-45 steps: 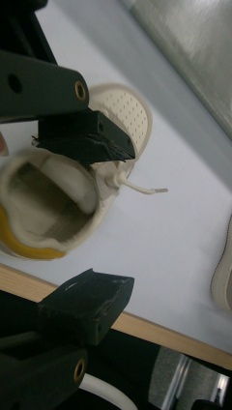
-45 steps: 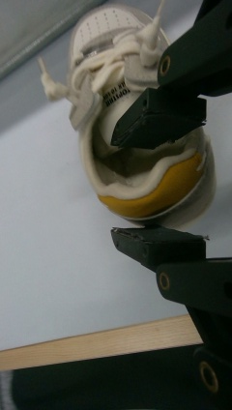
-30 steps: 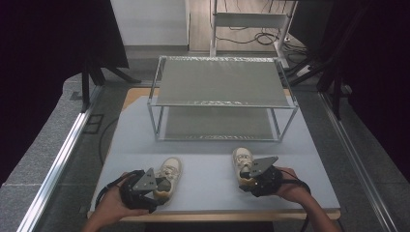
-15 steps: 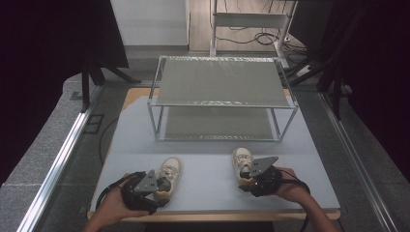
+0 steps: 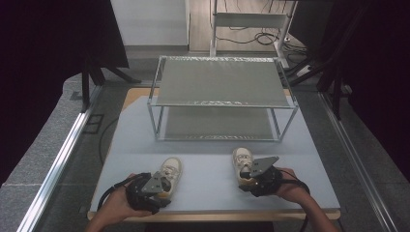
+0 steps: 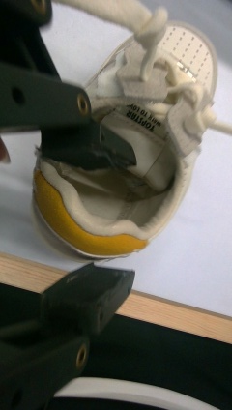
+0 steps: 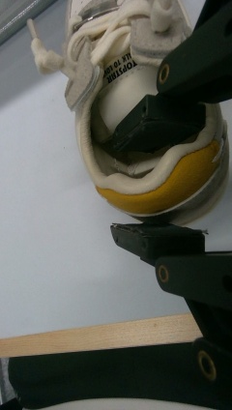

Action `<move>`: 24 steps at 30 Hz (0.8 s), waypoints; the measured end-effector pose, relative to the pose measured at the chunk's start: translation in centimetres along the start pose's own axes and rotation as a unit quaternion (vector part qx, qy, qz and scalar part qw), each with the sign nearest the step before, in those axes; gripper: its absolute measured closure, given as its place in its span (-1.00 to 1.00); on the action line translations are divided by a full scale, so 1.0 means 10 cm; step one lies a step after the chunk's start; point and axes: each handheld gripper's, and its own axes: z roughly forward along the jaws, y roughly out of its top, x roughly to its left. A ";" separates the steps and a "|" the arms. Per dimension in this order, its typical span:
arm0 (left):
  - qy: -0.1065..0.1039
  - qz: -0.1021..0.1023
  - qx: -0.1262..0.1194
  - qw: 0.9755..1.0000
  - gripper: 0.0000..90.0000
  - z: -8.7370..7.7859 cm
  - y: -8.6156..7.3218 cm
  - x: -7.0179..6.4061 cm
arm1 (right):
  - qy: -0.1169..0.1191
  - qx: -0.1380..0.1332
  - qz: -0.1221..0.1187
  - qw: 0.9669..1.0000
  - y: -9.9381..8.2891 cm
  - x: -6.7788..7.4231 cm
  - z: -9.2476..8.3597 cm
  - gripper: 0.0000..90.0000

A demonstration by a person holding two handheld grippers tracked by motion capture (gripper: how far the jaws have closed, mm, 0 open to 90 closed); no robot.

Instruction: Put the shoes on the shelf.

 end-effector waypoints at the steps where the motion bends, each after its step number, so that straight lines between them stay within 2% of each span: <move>1: -0.004 0.000 0.001 1.000 0.01 0.00 0.01 0.01 | 0.003 0.001 0.000 1.000 0.00 0.00 0.00 0.24; 6: -0.023 0.011 0.004 1.000 0.13 0.00 0.02 0.03 | 0.029 0.002 0.007 1.000 0.01 -0.04 0.01 0.41; 8: -0.032 0.015 0.004 0.999 0.23 0.01 0.04 0.04 | 0.042 0.002 0.008 0.999 0.01 -0.05 0.02 0.48; 10: -0.043 0.020 0.002 0.999 0.33 0.01 0.04 0.04 | 0.047 0.001 0.008 0.999 0.01 -0.05 0.02 0.51; 14: -0.054 0.029 -0.005 0.998 0.48 0.02 0.05 0.04 | 0.045 0.000 0.002 0.999 0.01 -0.04 0.02 0.53; 24: -0.051 0.044 -0.012 0.998 0.51 0.00 0.09 0.02 | 0.021 -0.010 -0.015 1.000 0.00 0.03 0.00 0.55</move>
